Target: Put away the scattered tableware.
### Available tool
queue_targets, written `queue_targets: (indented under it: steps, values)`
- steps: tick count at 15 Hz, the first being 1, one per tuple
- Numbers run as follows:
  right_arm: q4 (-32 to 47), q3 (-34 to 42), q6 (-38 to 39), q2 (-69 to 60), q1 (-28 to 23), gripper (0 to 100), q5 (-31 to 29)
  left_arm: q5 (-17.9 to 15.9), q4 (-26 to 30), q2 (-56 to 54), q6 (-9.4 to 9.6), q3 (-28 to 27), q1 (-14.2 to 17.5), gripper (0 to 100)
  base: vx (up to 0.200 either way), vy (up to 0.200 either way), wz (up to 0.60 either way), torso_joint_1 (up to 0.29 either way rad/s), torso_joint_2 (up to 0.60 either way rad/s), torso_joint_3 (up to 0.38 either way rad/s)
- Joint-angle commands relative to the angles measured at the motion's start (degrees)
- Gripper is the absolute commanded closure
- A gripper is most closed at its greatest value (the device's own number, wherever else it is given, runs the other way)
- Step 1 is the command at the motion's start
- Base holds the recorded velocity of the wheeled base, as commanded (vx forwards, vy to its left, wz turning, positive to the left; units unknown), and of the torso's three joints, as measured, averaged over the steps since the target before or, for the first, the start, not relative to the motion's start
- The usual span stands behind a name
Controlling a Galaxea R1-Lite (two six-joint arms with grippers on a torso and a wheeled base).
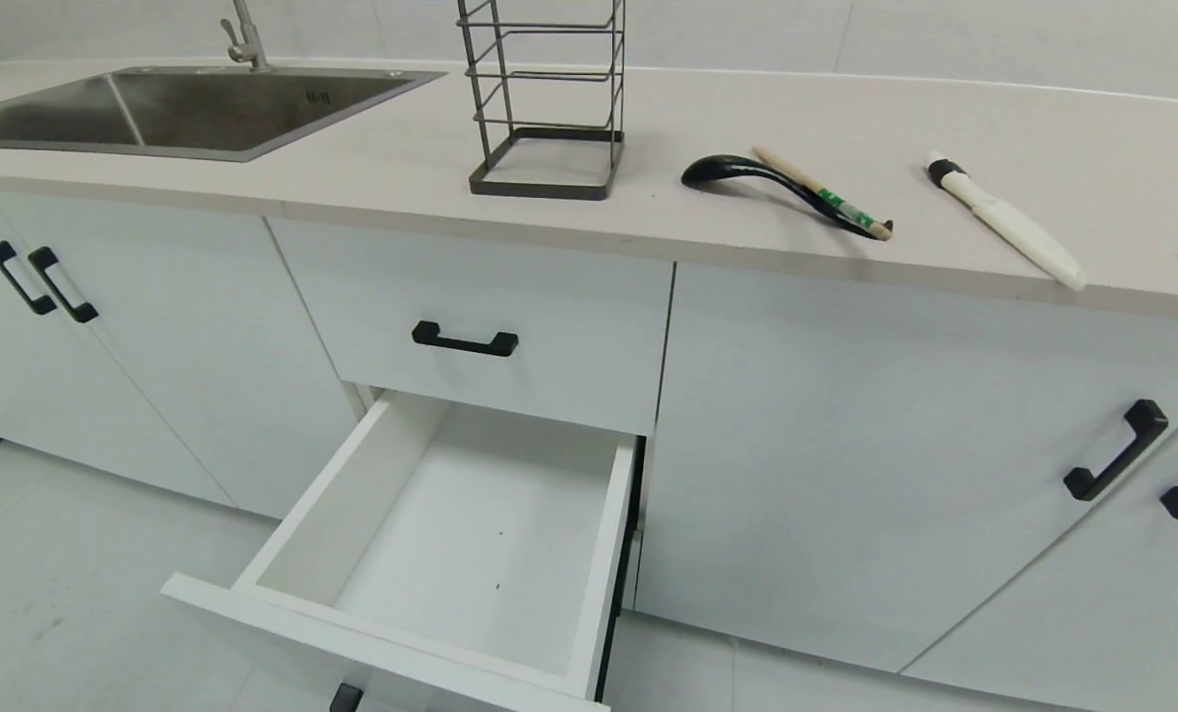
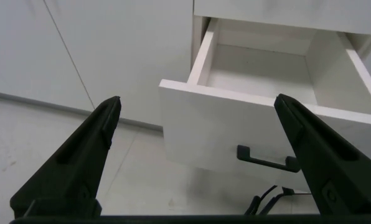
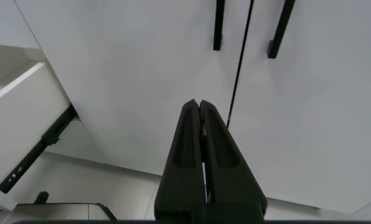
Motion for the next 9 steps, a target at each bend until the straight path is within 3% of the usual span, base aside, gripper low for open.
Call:
queue_targets:
  steps: [1,9]
  values:
    - [0.0,0.0,-0.1,0.0,0.0,100,0.0,0.0,-0.1,0.1,-0.04,0.0,0.0,0,0.0,0.0,0.0,0.246,-0.18,-0.203]
    - [0.0,0.0,0.0,0.0,0.0,100,0.0,0.0,-0.1,0.1,-0.04,0.0,0.0,0,0.0,0.0,0.0,0.222,-0.54,-0.198]
